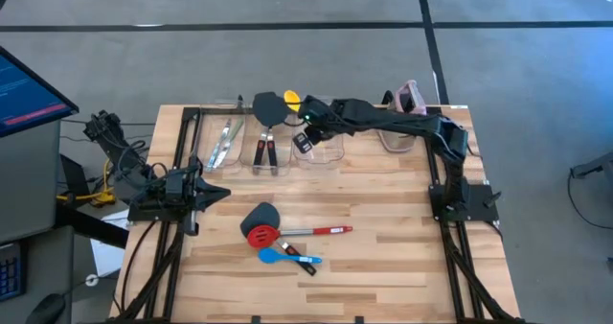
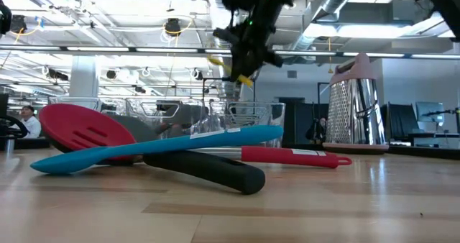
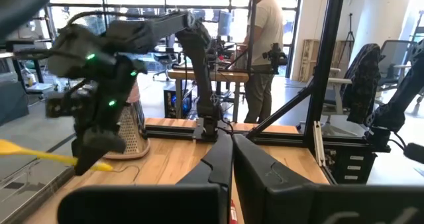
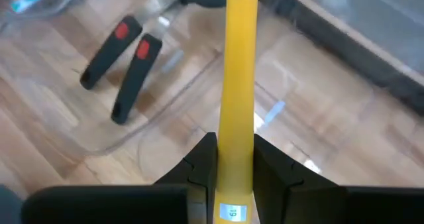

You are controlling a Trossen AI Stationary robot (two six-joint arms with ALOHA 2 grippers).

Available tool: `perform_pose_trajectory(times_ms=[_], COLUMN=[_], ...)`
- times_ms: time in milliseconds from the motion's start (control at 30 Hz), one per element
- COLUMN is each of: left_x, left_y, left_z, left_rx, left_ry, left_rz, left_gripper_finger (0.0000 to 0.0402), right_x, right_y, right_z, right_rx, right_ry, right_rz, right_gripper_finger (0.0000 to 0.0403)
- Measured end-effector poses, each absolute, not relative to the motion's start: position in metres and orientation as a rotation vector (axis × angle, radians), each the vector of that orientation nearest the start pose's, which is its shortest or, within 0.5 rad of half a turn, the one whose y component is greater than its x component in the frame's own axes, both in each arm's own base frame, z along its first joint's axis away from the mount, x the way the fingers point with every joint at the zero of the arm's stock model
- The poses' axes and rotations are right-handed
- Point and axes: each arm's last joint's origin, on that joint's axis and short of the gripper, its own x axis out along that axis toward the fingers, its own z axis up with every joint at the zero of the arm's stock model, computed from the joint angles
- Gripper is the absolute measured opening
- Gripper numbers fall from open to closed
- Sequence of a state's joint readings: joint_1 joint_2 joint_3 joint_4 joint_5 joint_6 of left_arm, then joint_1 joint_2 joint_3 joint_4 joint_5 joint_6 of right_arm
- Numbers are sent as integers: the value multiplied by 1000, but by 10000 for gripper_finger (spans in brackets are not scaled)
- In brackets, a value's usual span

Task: Pick & Place Kitchen Items
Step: Put the yellow spoon into the right transparent bin

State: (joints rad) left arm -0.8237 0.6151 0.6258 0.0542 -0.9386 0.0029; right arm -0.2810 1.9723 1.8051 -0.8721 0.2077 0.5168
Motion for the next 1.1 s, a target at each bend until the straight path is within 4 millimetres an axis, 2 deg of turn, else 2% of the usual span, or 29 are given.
perform_pose_trajectory(times_ms=[200,567,667,733,800,867,967,1100], left_x=[108,108,108,108,108,108,108,108], left_y=[-82,-82,-82,-82,-82,-82,-82,-82], left_z=[324,324,324,324,324,324,324,324], left_rx=[-47,-47,-47,-50,-53,-53,-52,-53], left_ry=[-41,-41,-41,-41,-41,-41,-40,-40], left_rz=[115,115,115,115,115,115,115,115], left_gripper_finger=[1,1,1,1,1,1,1,1], right_x=[398,385,392,387,395,390,396,398], right_y=[-148,-171,-174,-176,-178,-179,-182,-181], right_z=[260,259,247,237,230,218,201,188], right_rx=[571,695,692,709,718,742,761,781], right_ry=[1033,1060,1074,1141,1124,1215,1239,1288], right_rz=[-715,-698,-698,-712,-694,-689,-675,-656], right_gripper_finger=[58,58,58,58,58,58,58,58])
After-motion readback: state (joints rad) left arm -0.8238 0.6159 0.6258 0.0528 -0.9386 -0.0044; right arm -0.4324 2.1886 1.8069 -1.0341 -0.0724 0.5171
